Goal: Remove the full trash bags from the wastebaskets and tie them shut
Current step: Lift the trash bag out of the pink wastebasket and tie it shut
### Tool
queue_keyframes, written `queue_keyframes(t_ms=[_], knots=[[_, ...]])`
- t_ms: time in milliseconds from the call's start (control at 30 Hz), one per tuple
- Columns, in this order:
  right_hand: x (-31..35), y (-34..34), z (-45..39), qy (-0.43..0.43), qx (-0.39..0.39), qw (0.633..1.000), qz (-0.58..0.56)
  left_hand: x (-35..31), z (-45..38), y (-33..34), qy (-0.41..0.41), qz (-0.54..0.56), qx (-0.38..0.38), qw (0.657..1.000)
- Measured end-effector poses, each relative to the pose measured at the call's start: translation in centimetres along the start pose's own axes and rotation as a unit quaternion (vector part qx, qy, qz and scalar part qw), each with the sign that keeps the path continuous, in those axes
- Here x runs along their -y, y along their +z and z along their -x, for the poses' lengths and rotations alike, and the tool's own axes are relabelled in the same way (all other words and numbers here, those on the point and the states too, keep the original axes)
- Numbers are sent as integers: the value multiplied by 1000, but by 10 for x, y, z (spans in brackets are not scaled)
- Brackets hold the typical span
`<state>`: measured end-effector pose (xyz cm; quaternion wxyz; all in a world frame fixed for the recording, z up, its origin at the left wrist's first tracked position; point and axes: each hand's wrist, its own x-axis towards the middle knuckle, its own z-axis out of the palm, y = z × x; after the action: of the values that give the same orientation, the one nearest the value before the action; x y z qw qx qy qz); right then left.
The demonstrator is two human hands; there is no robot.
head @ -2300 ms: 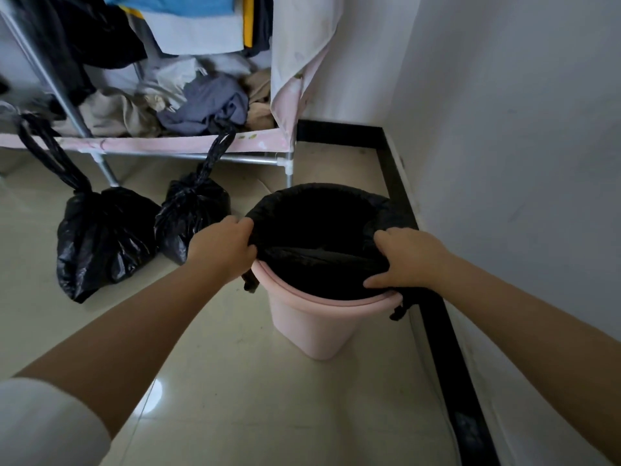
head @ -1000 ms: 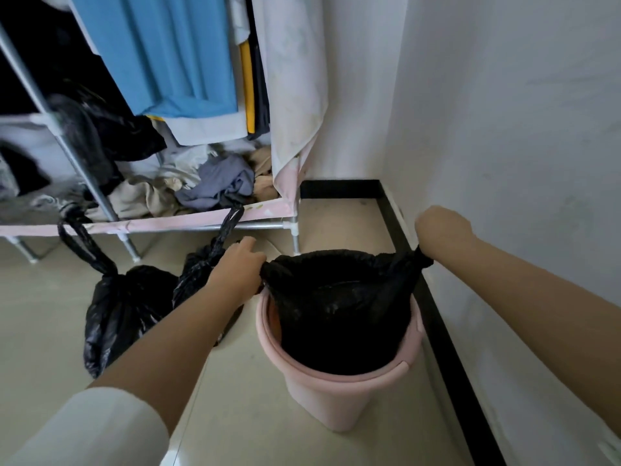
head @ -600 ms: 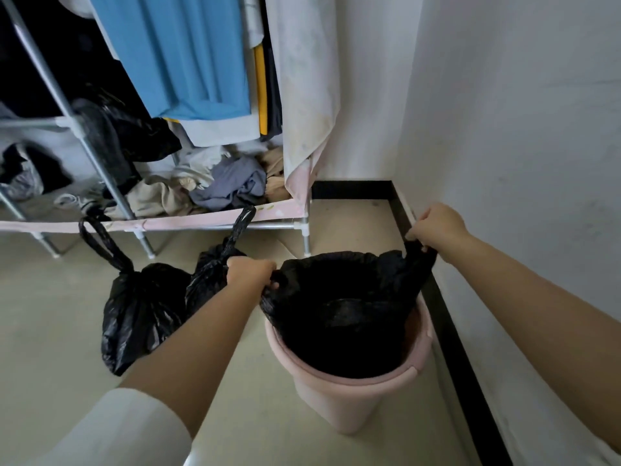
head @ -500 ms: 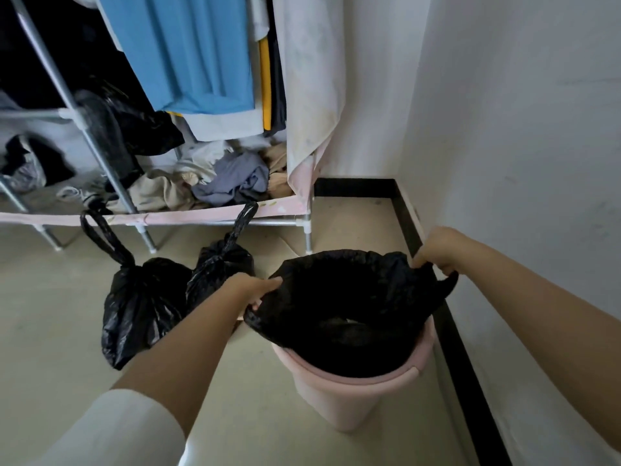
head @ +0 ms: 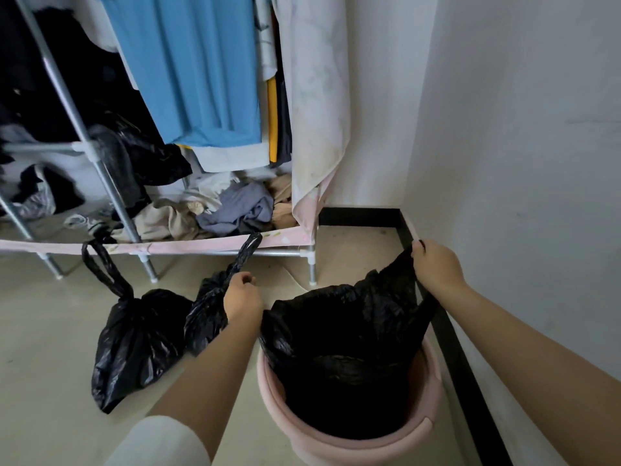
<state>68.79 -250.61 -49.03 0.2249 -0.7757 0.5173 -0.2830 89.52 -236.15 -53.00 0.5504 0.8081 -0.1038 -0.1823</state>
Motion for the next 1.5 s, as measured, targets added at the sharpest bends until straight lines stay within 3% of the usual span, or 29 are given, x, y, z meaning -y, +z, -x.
queue_keyframes(t_ms=[100, 233, 333, 467, 567, 700, 767, 900, 1000, 1067, 1300, 1500], knots=[[-8, 2, -1, 6, -2, 1000, 14, 7, 3, -4, 29, -191, -1, 981], [-8, 8, 5, -17, 85, 995, 48, 37, -6, -15, -28, -270, 36, 962], [3, 24, 13, -60, 140, 986, 70, 87, -21, -25, -80, -303, 109, 943], [19, 52, 21, -69, 143, 979, 129, 98, -9, -36, -85, -239, 71, 965], [31, 57, 23, -109, 31, 978, 177, 68, -4, -45, 27, -179, 14, 983], [48, 48, 18, -182, -66, 969, 156, 5, 5, -46, 220, -119, 32, 968], [60, 41, 15, -192, -70, 973, 103, -23, 16, -38, 227, -19, 71, 971], [85, 10, 8, -134, -98, 986, -20, -61, 26, -37, 143, 184, 87, 969], [103, -22, 3, -108, -156, 979, -76, -76, 28, -61, 211, 187, 46, 958], [126, -38, 5, -143, -167, 972, -86, -90, 29, -79, 248, 184, 44, 950], [280, -47, 22, -278, -129, 948, -90, -151, 29, -166, 272, 253, -7, 928], [415, -29, 65, -353, -114, 922, -110, -168, 17, -281, 333, 209, -88, 915]])
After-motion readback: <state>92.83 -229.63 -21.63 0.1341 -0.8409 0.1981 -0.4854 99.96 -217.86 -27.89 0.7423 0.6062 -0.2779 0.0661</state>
